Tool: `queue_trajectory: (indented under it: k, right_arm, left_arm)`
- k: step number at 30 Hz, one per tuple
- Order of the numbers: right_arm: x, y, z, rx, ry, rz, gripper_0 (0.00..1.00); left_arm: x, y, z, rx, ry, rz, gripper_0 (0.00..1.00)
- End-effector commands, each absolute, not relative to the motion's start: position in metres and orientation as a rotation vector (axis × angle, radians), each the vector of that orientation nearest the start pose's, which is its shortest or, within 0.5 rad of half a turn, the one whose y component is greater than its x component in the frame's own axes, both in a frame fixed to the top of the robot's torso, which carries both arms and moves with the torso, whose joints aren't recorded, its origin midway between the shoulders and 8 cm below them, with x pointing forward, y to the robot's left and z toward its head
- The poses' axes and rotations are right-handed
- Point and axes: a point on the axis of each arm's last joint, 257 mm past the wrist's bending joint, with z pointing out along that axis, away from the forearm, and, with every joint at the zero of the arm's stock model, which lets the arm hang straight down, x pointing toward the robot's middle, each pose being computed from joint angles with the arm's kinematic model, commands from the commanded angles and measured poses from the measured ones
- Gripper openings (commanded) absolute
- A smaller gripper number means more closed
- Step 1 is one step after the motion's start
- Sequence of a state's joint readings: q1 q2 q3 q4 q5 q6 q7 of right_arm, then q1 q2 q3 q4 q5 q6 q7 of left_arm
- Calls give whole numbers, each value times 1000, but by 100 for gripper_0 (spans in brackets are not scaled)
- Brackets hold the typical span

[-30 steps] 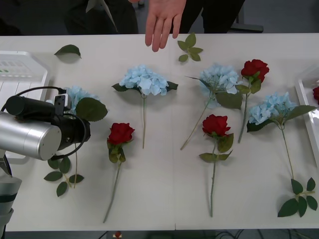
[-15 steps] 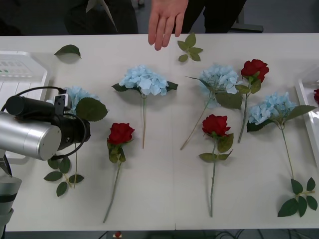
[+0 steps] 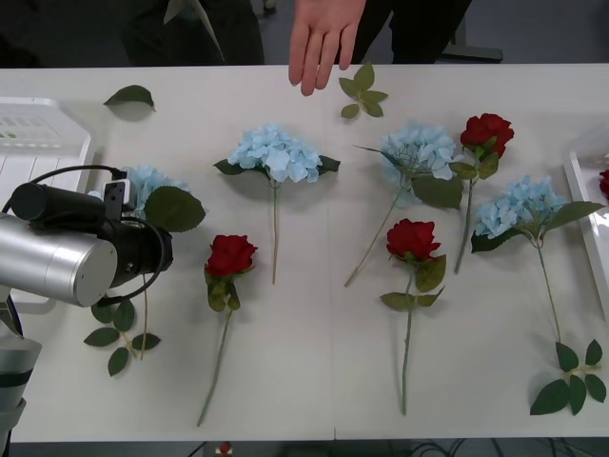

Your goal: Place the red flowers into the right box and the blue flowers into the left box. If a person shows an open palm, hand one flower to the person first, then continue sorting.

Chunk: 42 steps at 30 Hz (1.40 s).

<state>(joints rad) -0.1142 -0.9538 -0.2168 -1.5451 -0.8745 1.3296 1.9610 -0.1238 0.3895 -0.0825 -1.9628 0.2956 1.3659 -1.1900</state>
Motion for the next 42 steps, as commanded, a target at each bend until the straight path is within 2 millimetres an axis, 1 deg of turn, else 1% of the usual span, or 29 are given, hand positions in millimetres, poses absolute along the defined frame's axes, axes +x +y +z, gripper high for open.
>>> queue_trajectory:
  k: [1,3,5,6,9,13,15,20,25,31,37,42]
  right_arm:
    - [432,-509,-226,-286,2617,-197,98]
    - [432,-496,-231,-238,2631,-172,98]
    - [433,-487,-234,-213,2637,-165,98]
    - [434,-479,-237,-193,2638,-152,99]
    - [437,-465,-244,-165,2634,-128,98]
    - [440,-452,-259,-155,2629,-126,99]
    - [447,-445,-266,-151,2612,-139,99]
    - [457,-430,-272,-131,2594,-132,98]
    - [459,-428,-276,-138,2589,-154,99]
    - [467,-419,-287,-137,2600,-144,99]
    - [476,-418,-300,-146,2599,-174,98]
    - [483,-418,-305,-137,2600,-181,99]
  left_arm:
    - [467,255,-271,-85,2439,-73,0]
    - [467,255,-272,-84,2441,-72,0]
    - [467,255,-272,-86,2443,-74,0]
    - [467,255,-272,-83,2440,-75,0]
    - [467,255,-272,-84,2443,-74,0]
    - [467,254,-272,-84,2441,-76,0]
    - [467,255,-272,-83,2440,-75,0]
    - [467,254,-272,-86,2441,-77,0]
    - [467,254,-272,-84,2441,-76,0]
    - [467,254,-272,-87,2443,-81,0]
    - [467,253,-272,-85,2441,-83,0]
    - [467,254,-271,-84,2440,-80,0]
